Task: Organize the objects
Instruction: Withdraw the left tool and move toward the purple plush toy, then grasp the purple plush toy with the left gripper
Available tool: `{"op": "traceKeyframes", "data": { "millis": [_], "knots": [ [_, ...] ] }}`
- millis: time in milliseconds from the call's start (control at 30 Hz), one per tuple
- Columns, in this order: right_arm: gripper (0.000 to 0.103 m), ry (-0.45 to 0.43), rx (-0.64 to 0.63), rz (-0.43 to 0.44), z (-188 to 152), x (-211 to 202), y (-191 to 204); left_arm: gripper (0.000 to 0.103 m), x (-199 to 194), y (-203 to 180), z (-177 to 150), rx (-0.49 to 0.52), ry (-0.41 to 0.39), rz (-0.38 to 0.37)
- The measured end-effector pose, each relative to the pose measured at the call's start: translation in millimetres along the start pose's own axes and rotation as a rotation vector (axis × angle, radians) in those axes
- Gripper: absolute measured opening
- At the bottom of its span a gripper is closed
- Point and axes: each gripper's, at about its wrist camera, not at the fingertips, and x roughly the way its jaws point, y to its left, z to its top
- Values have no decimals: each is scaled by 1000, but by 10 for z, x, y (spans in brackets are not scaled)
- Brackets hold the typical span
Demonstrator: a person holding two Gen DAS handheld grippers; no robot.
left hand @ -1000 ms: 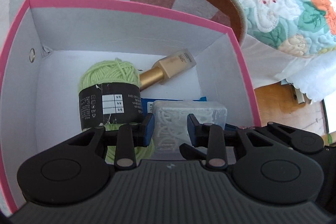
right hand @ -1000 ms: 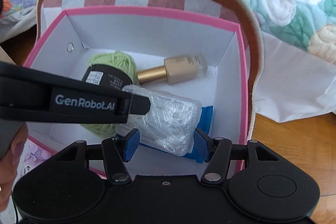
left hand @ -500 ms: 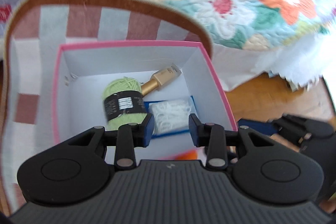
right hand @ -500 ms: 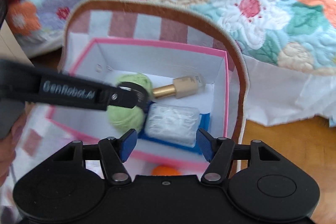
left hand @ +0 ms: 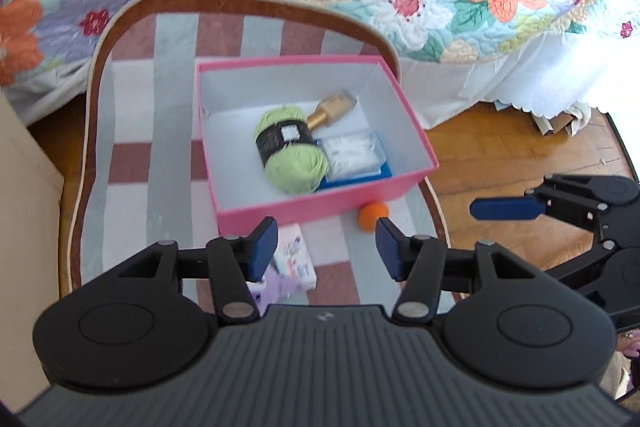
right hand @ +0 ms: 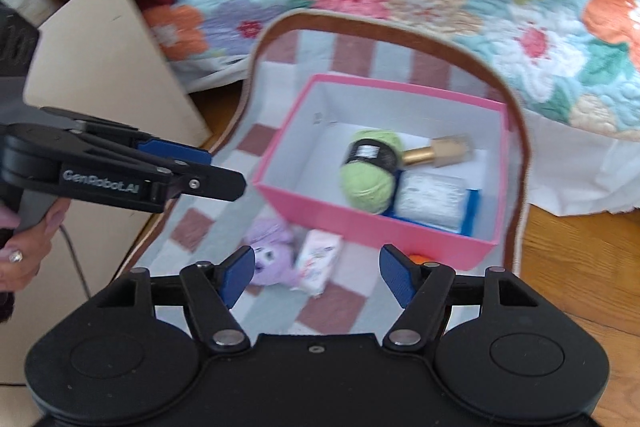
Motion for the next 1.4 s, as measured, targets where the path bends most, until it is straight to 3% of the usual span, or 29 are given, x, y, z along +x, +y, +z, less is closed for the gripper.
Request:
{"op": "traceKeyframes", "data": {
  "millis": [233,500,633,833,967,1000,1067,1167,1233,1300,1400],
  "knots": [
    [74,-11,-75,63,-208,271,306,59,324,378,-402,-98,29,-53],
    [74,47,-98,126,-409,947,456,59,935,671,-655,-152,69,-11],
    [74,93,-51,141,-494,1260,415,59,1183,752,-712,-167,58,21],
    [72,93,108,173,-672,1593,245,60,1496,915,-782,-177,125,50],
    [69,94,160,145,-812,1752,202,62,1571,993,-830,-206,131,13],
    [69,91,156,141,-829,1778,205,60,1561,994,-840,-210,125,12],
    [68,79,147,129,-867,1810,206,48,1524,1007,-861,-237,119,-7],
    [68,94,162,146,-927,1833,183,36,1545,1082,-941,-379,163,-147],
    [69,92,155,148,-928,1821,191,35,1582,1061,-1012,-425,181,-167],
    [69,79,139,122,-918,1796,206,33,1574,981,-1048,-393,169,-145],
    [69,82,164,109,-931,1792,140,31,1535,915,-1061,-399,191,-196]
  ]
}}
